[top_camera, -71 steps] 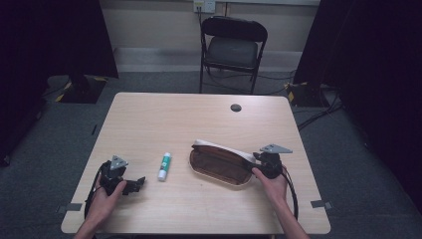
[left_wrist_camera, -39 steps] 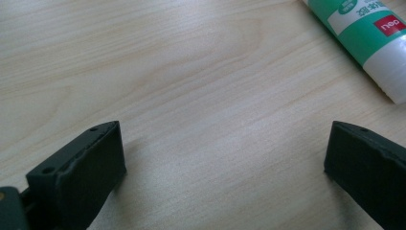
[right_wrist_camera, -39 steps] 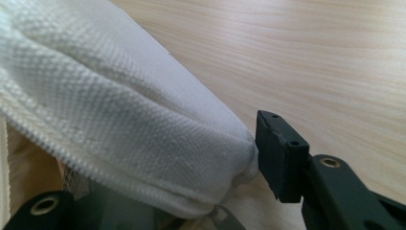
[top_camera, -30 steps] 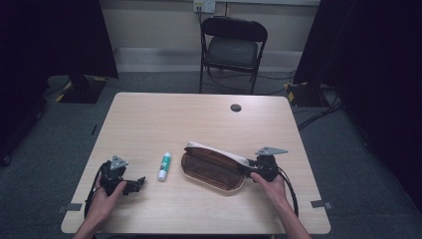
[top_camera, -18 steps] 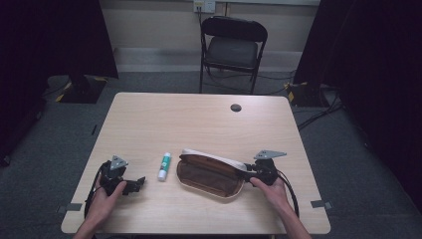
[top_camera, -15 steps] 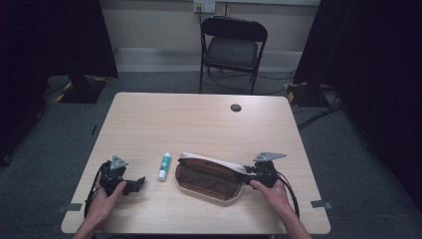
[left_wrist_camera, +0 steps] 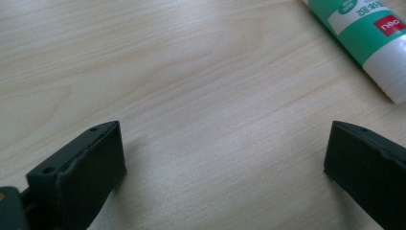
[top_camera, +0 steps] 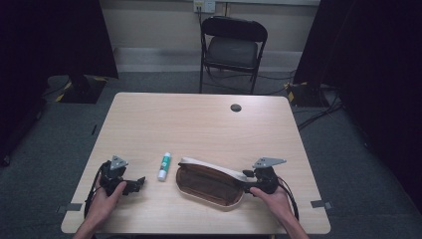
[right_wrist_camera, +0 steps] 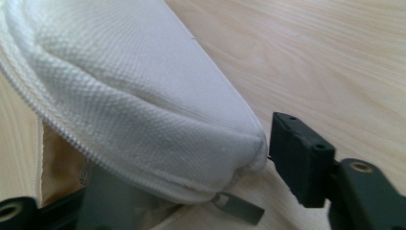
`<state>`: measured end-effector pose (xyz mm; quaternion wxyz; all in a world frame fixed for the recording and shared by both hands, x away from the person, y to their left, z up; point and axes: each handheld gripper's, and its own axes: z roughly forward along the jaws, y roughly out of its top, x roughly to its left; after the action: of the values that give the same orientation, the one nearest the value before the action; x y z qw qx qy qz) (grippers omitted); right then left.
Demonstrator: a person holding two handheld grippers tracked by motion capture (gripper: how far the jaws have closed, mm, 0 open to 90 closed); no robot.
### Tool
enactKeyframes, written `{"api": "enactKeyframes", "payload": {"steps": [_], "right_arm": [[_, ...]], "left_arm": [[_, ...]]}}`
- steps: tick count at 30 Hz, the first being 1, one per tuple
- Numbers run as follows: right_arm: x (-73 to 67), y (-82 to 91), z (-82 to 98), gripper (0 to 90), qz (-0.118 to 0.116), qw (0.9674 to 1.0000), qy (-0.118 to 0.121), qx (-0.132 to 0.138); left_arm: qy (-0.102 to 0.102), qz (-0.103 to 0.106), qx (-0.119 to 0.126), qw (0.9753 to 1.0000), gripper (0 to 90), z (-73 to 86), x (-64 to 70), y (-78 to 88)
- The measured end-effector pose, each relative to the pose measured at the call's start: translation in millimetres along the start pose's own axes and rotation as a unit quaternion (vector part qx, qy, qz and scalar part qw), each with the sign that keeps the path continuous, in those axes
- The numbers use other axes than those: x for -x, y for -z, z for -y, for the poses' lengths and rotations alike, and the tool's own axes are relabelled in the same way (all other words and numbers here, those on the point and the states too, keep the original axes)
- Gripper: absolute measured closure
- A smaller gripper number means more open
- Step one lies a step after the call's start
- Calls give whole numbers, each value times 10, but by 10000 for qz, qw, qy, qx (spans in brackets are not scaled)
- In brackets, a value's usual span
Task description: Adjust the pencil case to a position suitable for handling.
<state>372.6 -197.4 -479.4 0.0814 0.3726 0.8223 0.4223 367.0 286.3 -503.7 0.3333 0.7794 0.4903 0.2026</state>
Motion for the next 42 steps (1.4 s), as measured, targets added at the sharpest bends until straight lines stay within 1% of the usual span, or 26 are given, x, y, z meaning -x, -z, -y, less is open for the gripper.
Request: {"api": "enactKeyframes", "payload": {"steps": [1, 3, 6, 9, 11, 17, 19, 21, 23, 24, 25, 26, 28, 29, 30, 31, 32, 33, 34, 36, 37, 38, 39, 40, 41, 42], "right_arm": [[0, 0, 0, 381, 0, 10000, 0, 0], [-29, 75, 31, 320, 111, 9999, -43, 91], [-36, 130, 66, 301, 121, 9999, -66, 100], [-30, 165, 91, 303, 115, 9999, -101, 77], [-27, 223, 118, 290, 96, 9998, -117, 121], [-26, 312, 192, 281, 93, 9999, -104, 94], [-9, 371, 259, 279, 99, 9999, -127, 45], [-1, 396, 285, 279, 109, 9998, -133, 16], [57, 483, 365, 279, 243, 9994, -226, 28], [93, 510, 390, 279, 315, 9991, -273, 57], [93, 510, 390, 279, 315, 9991, -273, 57], [167, 547, 423, 266, 512, 9978, -399, 111], [254, 551, 434, 240, 773, 9957, -480, 160], [254, 551, 434, 240, 773, 9957, -480, 160], [360, 527, 428, 238, 980, 9937, -521, 145], [418, 504, 422, 229, 1104, 9925, -517, 82], [474, 478, 422, 229, 1273, 9904, -543, 49], [533, 452, 422, 229, 1372, 9887, -605, 29], [580, 431, 419, 228, 1483, 9869, -642, -15], [639, 401, 399, 223, 1680, 9839, -602, -71], [639, 401, 399, 223, 1680, 9839, -602, -71], [685, 381, 393, 164, 1851, 9808, -613, -49], [685, 381, 393, 164, 1851, 9808, -613, -49], [696, 371, 406, 152, 2044, 9770, -605, -49], [696, 371, 406, 152, 2044, 9770, -605, -49], [698, 367, 409, 145, 2079, 9765, -572, -51]], "left_arm": [[0, 0, 0, 10000, 0, 0, 0, 0], [-5, 1, -4, 10000, 0, 0, 0, 1], [-9, -2, -9, 10000, 0, 0, -1, 2], [-5, -2, -6, 10000, 0, 0, 0, 2], [-4, -2, -7, 10000, 0, 0, 0, 2], [-8, 3, -8, 10000, 0, 0, -2, 2], [-26, 63, 6, 10000, 2, 7, -2, 7], [-56, 88, -17, 9999, 2, 7, -5, 12], [-55, 108, -48, 9999, 4, 4, -3, 16], [-165, 105, -119, 9997, 8, -7, -15, 27], [-165, 105, -119, 9997, 17, -7, -15, 27], [-154, 75, -122, 9998, 31, -17, 3, 33], [-184, 81, -134, 9997, 74, -23, 7, 38], [-160, 121, -137, 9997, 74, -34, 19, 42], [-182, 154, -156, 9996, 154, -56, 45, 55], [-244, 167, -241, 9993, 174, -66, 55, 65], [-217, 252, -255, 9991, 172, -69, 78, 69], [-218, 326, -234, 9990, 173, -71, 97, 72], [-312, 359, -292, 9984, 179, -78, 103, 84], [-294, 400, -287, 9984, 181, -86, 123, 89], [-248, 457, -264, 9983, 181, -101, 147, 97], [-303, 608, -123, 9976, 186, -147, 191, 139], [-303, 608, -123, 9976, 191, -147, 191, 139], [-359, 687, 30, 9970, 195, -217, 239, 171], [-359, 687, 30, 9970, 203, -217, 239, 171], [-403, 722, 73, 9966, 203, -254, 267, 174]]}}
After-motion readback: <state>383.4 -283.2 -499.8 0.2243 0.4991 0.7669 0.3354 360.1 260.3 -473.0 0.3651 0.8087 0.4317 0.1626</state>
